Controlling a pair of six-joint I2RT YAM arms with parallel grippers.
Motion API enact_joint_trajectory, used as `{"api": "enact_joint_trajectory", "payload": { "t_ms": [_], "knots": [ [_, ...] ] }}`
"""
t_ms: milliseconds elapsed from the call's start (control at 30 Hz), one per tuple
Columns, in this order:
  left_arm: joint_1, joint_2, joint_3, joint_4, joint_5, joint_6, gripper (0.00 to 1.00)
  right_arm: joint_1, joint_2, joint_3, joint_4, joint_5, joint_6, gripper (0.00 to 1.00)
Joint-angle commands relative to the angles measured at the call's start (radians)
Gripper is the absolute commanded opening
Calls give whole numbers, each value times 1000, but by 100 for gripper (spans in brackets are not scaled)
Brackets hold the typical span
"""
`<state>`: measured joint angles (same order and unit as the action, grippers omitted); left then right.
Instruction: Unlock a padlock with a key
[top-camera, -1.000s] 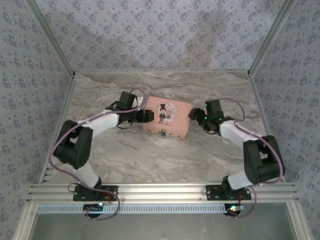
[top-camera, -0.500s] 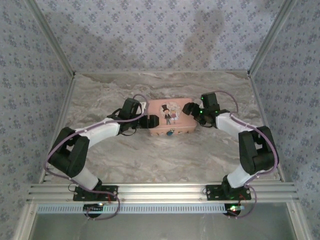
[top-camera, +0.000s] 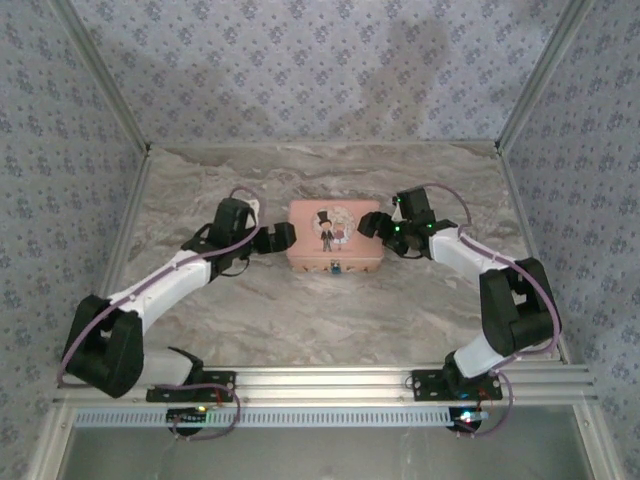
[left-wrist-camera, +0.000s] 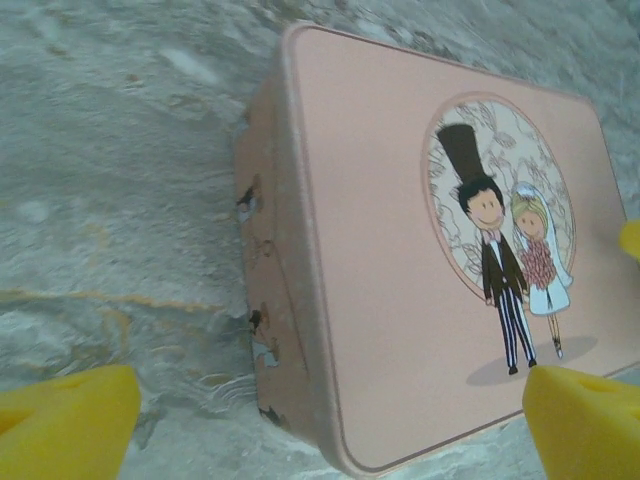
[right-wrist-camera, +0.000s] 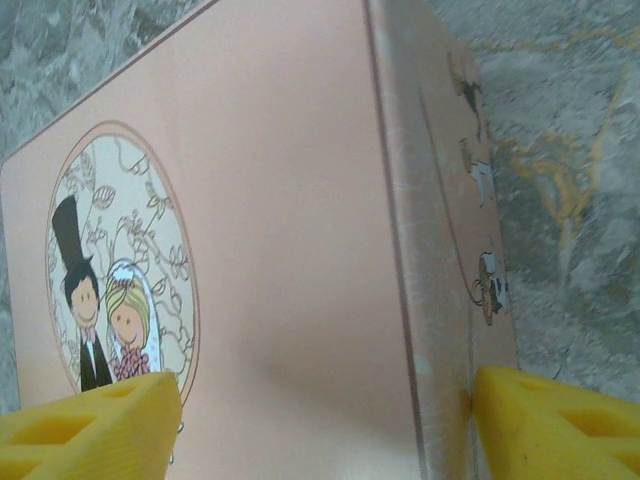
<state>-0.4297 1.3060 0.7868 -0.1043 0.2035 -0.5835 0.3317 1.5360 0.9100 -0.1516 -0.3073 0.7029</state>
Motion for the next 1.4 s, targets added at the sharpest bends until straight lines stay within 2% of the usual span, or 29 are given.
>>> {"api": "enact_joint_trajectory", "payload": {
  "t_ms": [0,67,167,267,333,367,400,533,833,1200,1367],
  "knots": [
    [114,-29,-38,-19,73,-112,98,4,-64,13,-80,45,-48,80],
    [152,-35,-40,-69,76,-131,95,5,-95,23,-123,85,-66,81],
    [158,-59,-27,-181,17,-144,91,28,-160,30,-188,178,-122,81],
    [156,-68,5,-317,-62,-145,79,67,-221,28,-255,280,-125,79],
    [154,-52,33,-399,-128,-127,65,84,-256,29,-293,296,-135,77],
    [157,-33,49,-436,-156,-116,54,92,-269,30,-312,288,-143,75],
    [160,-13,63,-460,-173,-108,50,104,-281,29,-324,288,-149,74],
    [164,95,106,-486,-194,-78,41,159,-349,-6,-330,298,-138,73],
    [166,296,191,-441,-194,-101,33,179,-458,-99,-337,307,-98,73],
    [166,379,204,-409,-184,-128,27,165,-490,-135,-359,296,-88,73],
    [161,415,204,-412,-197,-128,19,152,-490,-135,-357,293,-87,73]
  ]
}}
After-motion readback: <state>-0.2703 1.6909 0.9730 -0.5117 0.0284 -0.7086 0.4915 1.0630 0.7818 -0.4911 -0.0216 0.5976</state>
